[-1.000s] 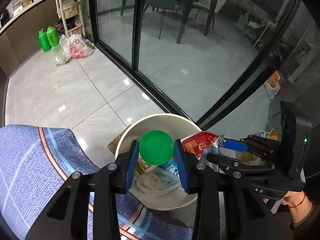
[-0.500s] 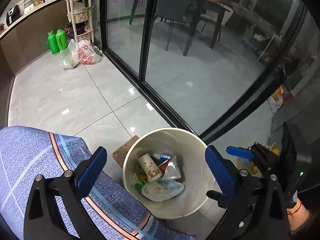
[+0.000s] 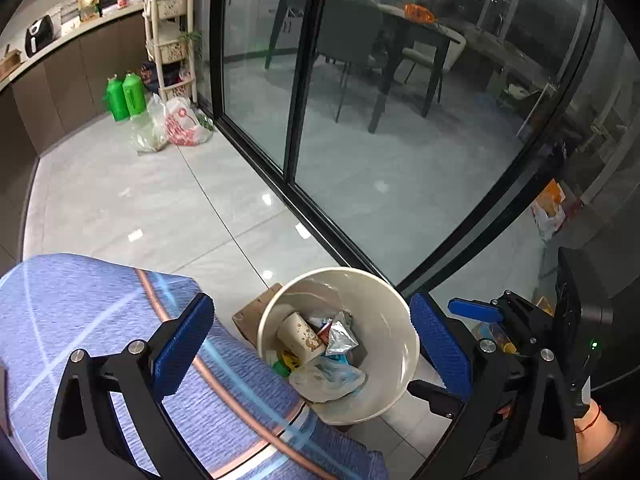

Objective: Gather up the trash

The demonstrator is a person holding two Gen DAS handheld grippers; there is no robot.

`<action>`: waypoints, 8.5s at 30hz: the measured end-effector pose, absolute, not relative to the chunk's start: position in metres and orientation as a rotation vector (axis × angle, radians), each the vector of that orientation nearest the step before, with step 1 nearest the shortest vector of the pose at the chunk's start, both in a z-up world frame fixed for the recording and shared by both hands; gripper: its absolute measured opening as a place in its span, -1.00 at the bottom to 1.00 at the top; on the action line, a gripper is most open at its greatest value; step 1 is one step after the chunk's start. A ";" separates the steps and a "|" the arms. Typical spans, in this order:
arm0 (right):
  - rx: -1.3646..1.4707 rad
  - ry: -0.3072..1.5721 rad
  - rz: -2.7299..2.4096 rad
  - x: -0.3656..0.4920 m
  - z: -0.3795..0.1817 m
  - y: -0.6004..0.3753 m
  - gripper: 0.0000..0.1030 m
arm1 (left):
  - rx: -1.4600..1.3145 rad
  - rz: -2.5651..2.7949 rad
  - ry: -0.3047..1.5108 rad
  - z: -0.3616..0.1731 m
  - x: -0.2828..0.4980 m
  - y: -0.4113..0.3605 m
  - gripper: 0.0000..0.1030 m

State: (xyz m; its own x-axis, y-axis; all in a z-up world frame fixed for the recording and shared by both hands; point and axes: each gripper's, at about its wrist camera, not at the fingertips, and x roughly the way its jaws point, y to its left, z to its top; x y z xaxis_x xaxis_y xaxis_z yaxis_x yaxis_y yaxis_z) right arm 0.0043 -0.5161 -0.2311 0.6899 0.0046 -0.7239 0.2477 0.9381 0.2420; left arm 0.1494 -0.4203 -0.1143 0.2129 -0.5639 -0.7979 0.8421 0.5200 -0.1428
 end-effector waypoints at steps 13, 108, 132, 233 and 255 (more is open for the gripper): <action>0.242 0.746 -0.068 0.017 -0.167 -0.458 0.94 | 0.276 -0.929 0.848 -0.053 0.157 -0.333 0.84; 0.036 0.848 0.409 0.246 -0.179 -0.171 0.14 | -0.288 -0.895 1.266 -0.131 0.334 -0.048 -0.58; 0.218 0.706 0.097 0.065 -0.143 -0.394 0.14 | 0.017 -1.203 1.259 -0.088 0.232 -0.311 -0.60; 0.130 0.643 -0.336 -0.102 -0.030 -0.241 0.94 | 0.178 -0.340 0.667 0.016 -0.029 -0.092 0.84; 0.103 0.627 -0.309 -0.097 -0.022 -0.230 0.94 | 0.155 -0.318 0.646 0.023 -0.032 -0.081 0.84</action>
